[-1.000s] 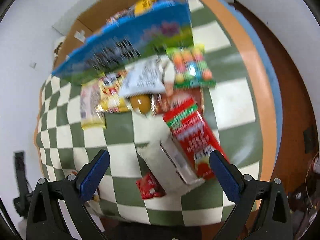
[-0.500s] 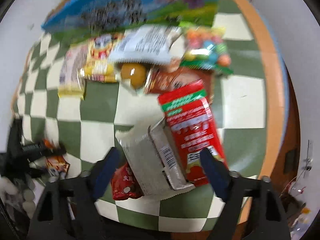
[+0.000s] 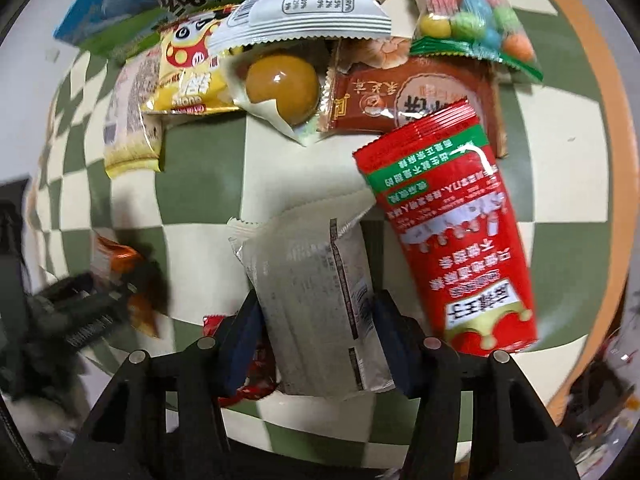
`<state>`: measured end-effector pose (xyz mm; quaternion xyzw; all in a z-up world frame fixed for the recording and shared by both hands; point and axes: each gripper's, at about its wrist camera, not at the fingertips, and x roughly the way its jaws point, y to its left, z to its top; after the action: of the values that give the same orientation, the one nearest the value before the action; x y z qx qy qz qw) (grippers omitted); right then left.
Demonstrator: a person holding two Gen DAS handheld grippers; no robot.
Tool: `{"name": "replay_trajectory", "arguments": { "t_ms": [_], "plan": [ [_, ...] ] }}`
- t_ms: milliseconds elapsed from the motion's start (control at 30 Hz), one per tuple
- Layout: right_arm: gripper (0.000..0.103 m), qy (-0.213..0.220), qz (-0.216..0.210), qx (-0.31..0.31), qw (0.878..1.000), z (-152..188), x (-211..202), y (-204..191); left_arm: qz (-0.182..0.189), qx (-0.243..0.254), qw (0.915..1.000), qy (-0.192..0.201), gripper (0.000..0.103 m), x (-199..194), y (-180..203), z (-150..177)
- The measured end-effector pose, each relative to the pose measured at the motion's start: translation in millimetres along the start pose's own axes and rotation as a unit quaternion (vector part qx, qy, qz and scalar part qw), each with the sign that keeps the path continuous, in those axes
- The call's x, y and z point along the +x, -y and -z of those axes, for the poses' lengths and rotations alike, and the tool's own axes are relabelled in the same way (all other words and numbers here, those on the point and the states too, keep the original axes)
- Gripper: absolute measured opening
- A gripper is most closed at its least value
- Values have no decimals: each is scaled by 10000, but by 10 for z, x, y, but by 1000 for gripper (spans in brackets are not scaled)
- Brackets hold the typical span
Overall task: Organize snacks
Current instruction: 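Grasp orange CUICUIJIAO bag with left tool while right tool grasps white packet, then lower both packets into the box and open both tools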
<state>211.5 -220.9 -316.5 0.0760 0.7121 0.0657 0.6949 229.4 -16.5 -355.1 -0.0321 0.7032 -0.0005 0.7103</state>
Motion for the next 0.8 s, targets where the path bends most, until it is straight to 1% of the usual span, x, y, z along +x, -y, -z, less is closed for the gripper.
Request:
{"name": "replay_trajectory", "arguments": {
  "t_ms": [33,100,133,167,333,467,500,533,567,633,667,800],
  "plan": [
    [64,-48,12,-8,10000,-1,24,5,22,-7,10000,-25,66,16,6,17],
    [64,-135,100,-54,9998,6,82,-16,34,-20,10000,-52,67,41,36,57],
    [64,-115,149,-86,9998,16,95,-28,22,-5,10000,-56,67,56,30,75],
    [64,-112,224,-129,9996,19,107,-47,12,8,10000,-55,67,64,-81,66],
    [66,-123,418,-179,9989,36,174,-141,-12,-1,10000,-62,67,84,-28,95],
    [66,-148,541,-303,9980,53,248,-265,-25,-22,10000,-27,67,71,-104,52],
    [66,-150,571,-348,9977,65,250,-299,-92,-23,10000,-22,61,75,-66,69],
    [65,-147,626,-412,9971,80,252,-330,-149,-6,9999,-4,52,47,-39,95],
    [62,-144,667,-471,9966,118,274,-386,-154,5,9999,11,47,36,-29,106],
    [60,-128,674,-516,9963,166,292,-478,-158,15,9999,32,44,-4,-4,128],
    [58,-107,604,-473,9970,179,272,-481,-143,2,9999,46,43,-25,2,135],
    [57,23,290,-209,9994,184,114,-429,-30,-43,9998,182,42,-199,58,132]
  ]
}}
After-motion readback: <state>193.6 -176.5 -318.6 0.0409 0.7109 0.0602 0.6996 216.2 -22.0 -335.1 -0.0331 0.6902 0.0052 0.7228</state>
